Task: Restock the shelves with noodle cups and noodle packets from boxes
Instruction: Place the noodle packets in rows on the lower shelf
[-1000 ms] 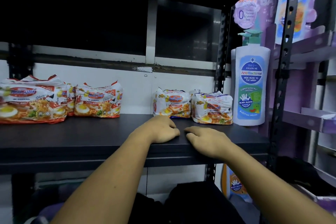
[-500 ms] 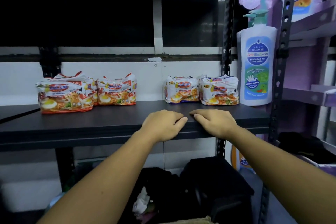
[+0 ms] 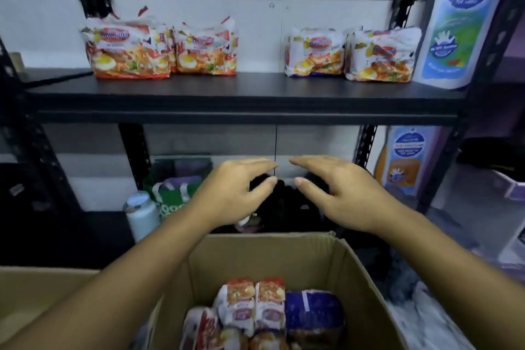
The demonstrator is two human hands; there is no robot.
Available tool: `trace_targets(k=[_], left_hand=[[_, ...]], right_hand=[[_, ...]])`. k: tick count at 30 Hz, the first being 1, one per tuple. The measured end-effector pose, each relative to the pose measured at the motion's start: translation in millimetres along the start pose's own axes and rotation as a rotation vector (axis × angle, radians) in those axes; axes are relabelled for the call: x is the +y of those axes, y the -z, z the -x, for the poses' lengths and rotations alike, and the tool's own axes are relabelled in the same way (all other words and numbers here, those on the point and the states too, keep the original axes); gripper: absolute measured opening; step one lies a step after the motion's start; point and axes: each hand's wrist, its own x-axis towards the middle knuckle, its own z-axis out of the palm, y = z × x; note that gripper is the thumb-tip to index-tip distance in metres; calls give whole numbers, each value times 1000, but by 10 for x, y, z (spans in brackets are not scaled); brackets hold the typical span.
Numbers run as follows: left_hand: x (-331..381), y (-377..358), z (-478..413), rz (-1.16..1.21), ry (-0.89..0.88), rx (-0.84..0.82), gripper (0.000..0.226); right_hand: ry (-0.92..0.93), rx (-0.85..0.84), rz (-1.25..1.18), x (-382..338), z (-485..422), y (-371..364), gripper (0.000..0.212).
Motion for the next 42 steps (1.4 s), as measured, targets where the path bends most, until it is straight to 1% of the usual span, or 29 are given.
trace_targets(k=[3,6,10,13,15,16,18,21,22,26,28,32,34,36,39,42], left_hand=[[-124,-326,508,14,67,-132,51],[-258,-671,944,33,187,-327,51],[-467,-1106,1330,-4,297,-583,63],[-601,-1339,1497,-6,396,-706,61],[-689,-1461,1568,-20,441,-792,64],[-735,-1516,1593,-22,453,-832,67],[-817,-1611,1630,-24,469,-912,72],[-924,-1746,1641,-68,437,-1019,77],[-961,-1791,1642,-79,428,-1034,79],[-1088,-2005,1647,-84,371,-1070,87],[-1112,-2122,1630,-104,294,-1071,88],[-1100,-2366,1533,-162,116,-1027,81],[-1079,-2488,1472,-214,27,-987,77],[-1041,-2596,1405,-247,-34,-986,73],[-988,-2761,1361,-281,-80,-1018,69],[-958,-2895,1393,-338,-62,-1046,70]], right_hand=[[-41,-180,-18,-35,354,-404,54],[-105,-365,-15,-16,662,-848,56],[-205,-600,-64,50,988,-1443,62],[-331,-719,-134,124,1139,-1784,70],[-389,-775,-175,201,1186,-1969,76],[-406,-803,-187,234,1188,-2037,76],[-422,-880,-196,295,1174,-2146,69],[-457,-993,-155,402,1139,-2295,68],[-456,-1009,-142,441,1120,-2343,68],[-449,-988,-98,600,1026,-2575,64],[-439,-987,-35,653,982,-2689,72],[-432,-946,122,811,1006,-2946,100],[-456,-950,100,928,1077,-3069,109],[-472,-988,64,991,1152,-3141,115],[-484,-1031,55,1014,1265,-3213,112],[-520,-972,13,1054,1311,-3270,114]])
